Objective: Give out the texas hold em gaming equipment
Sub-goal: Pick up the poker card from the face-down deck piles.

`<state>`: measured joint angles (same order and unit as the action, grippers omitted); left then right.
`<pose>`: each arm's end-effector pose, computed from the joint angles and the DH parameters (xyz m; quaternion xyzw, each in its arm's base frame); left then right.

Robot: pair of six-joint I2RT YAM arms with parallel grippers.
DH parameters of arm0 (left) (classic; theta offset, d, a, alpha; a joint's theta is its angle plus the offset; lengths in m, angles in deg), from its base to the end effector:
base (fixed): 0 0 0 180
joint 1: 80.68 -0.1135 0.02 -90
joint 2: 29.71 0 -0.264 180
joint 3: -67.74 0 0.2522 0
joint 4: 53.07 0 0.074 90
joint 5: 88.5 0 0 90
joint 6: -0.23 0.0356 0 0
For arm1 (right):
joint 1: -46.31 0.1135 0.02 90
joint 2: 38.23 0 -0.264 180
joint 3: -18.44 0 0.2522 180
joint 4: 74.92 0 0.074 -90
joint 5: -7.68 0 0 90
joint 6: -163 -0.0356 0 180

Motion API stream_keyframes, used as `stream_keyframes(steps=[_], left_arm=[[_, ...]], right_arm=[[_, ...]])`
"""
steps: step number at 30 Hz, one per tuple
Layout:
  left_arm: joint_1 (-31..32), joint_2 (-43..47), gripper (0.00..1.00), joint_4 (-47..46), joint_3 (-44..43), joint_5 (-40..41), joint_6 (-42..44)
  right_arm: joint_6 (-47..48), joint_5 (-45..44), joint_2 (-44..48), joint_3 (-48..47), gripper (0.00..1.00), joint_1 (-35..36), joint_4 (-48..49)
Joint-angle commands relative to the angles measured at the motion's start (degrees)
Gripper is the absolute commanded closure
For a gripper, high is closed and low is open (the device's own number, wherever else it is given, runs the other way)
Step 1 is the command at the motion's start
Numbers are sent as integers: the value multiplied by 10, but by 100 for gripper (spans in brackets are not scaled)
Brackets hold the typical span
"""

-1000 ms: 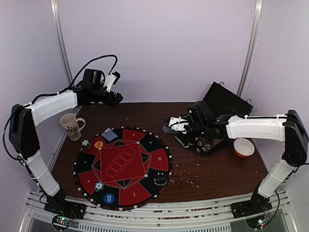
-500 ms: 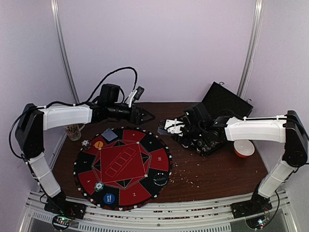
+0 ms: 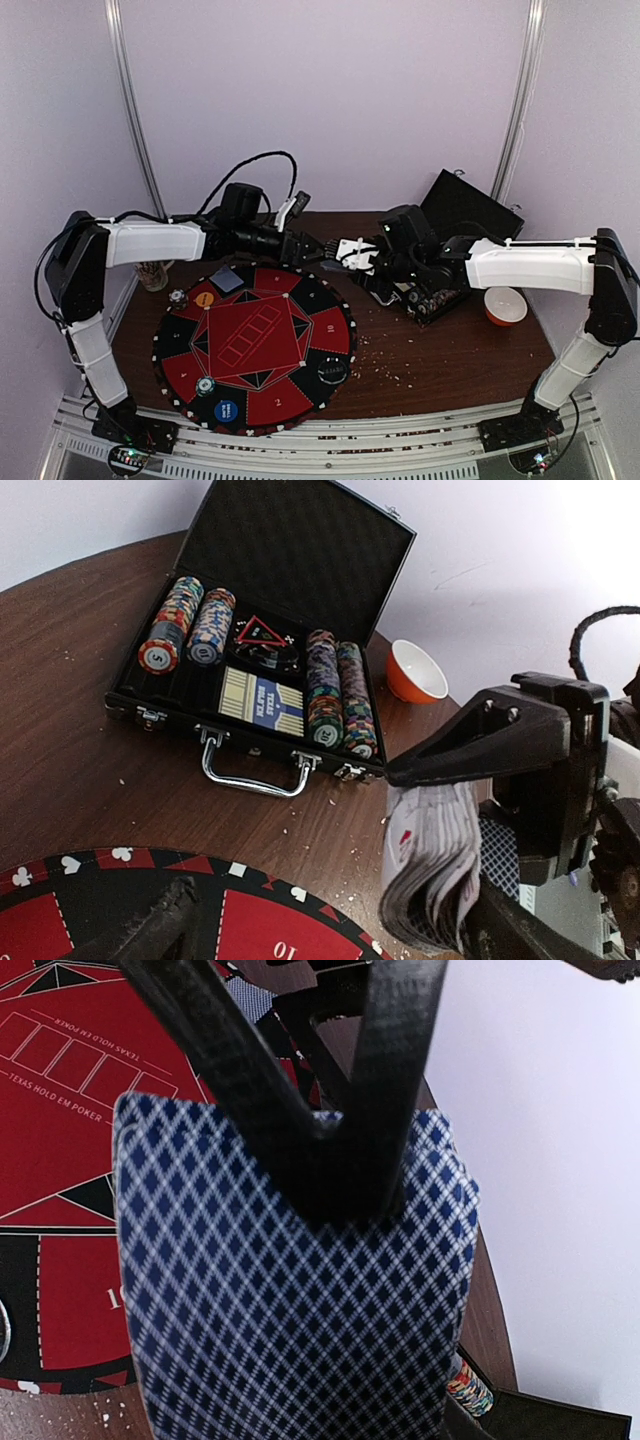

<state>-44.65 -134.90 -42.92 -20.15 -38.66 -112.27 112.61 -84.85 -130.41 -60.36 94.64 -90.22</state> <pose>0.3260 -0.2655 0.2466 0.2716 0.7761 -0.4943 0.2819 0.2482 0.2765 0.2664 -0.5890 0.6268 0.0198 0.5098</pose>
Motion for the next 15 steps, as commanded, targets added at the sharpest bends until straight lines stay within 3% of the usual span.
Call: stream_keyframes(steps=[1, 6, 15], left_arm=[[8, -15, 7, -16, -31, -9, -3], [9, -8, 33, 29, -40, 2, 23], [10, 17, 60, 53, -34, 8, 37]], right_arm=[[5, -4, -7, -18, 54, 4, 13], [5, -14, -5, -14, 54, 5, 14], [6, -19, -6, -11, 54, 4, 14]])
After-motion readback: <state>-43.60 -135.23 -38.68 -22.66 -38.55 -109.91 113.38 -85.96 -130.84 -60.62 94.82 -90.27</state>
